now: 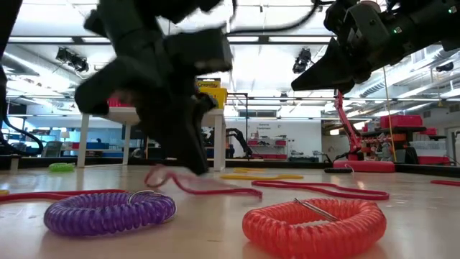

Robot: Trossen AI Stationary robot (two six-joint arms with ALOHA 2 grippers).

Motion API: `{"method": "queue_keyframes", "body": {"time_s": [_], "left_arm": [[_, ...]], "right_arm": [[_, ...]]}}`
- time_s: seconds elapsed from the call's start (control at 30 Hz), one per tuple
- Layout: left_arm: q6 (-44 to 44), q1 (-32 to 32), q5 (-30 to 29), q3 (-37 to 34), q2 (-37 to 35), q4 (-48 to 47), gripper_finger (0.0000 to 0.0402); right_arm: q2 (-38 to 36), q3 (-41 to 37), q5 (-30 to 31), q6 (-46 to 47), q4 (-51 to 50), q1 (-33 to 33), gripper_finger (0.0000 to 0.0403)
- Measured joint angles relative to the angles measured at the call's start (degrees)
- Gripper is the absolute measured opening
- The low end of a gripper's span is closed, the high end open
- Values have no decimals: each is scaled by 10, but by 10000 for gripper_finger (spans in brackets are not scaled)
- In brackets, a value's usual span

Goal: Pick & Place Office Desk Supplies
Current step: Put the red rubber band into the red bin on the shelf

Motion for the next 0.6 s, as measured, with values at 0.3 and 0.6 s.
{"method": "queue_keyframes", "body": {"time_s": [0.3,0.6], "left_arm": [[-10,0,-77,1,-149,-82,4],[-73,-10,-198,1,-332,-176,4]], "right_arm": [[0,0,0,0,0,0,5],[0,0,0,0,0,0,5]]}}
